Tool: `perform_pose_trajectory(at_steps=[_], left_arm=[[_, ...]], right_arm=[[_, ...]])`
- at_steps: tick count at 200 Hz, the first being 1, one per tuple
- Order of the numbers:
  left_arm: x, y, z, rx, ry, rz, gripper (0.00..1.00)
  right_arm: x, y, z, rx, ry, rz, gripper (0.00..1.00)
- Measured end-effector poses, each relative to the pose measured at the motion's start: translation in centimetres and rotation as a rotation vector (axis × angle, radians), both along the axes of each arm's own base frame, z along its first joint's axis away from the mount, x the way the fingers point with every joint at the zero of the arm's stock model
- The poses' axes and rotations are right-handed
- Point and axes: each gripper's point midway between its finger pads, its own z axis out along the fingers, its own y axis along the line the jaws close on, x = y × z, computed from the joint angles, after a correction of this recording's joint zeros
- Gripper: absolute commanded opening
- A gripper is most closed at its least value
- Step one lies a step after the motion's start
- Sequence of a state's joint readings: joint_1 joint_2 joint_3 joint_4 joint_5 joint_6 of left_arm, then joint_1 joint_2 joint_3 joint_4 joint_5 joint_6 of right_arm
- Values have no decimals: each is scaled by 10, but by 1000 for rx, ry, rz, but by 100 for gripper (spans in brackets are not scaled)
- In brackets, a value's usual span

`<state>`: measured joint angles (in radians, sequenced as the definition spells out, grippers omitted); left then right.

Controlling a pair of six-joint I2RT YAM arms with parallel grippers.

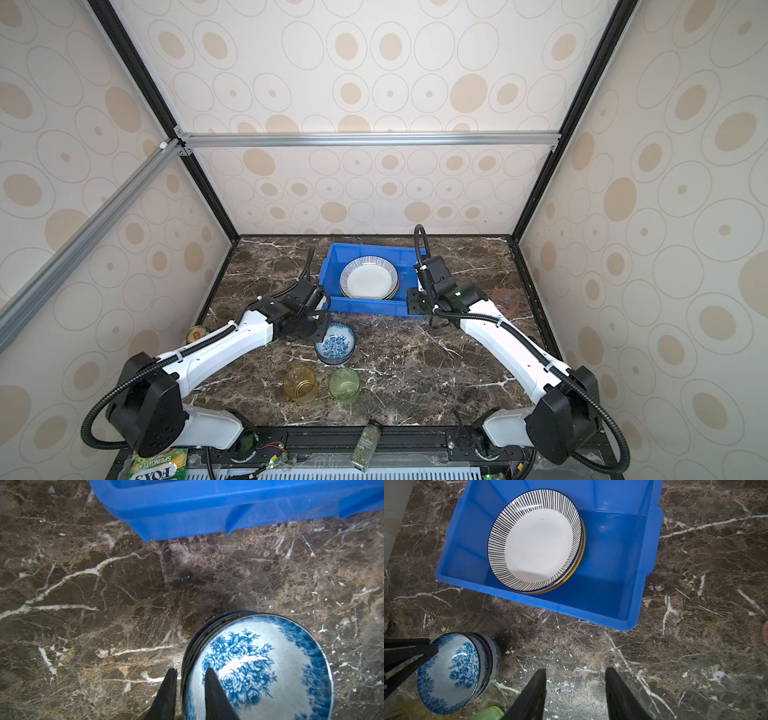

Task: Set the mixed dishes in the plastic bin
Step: 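Lower the left gripper onto the rim of the top blue floral bowl, then close the left gripper on the floral bowl's rim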

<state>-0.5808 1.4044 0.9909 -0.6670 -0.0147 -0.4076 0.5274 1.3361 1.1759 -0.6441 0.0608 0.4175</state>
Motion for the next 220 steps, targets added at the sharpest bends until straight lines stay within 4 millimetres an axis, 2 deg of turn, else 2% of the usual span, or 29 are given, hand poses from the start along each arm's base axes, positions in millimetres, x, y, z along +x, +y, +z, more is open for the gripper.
perform_pose_trajectory(at_steps=[61, 137, 220], left_arm=[[-1, 0, -8, 17, 29, -6, 20], [-1, 1, -8, 22, 26, -4, 11], [-2, 1, -5, 34, 30, -15, 8]], right_arm=[[0, 0, 0, 0, 0, 0, 50], [0, 0, 0, 0, 0, 0, 50], [0, 0, -1, -1, 2, 0, 50]])
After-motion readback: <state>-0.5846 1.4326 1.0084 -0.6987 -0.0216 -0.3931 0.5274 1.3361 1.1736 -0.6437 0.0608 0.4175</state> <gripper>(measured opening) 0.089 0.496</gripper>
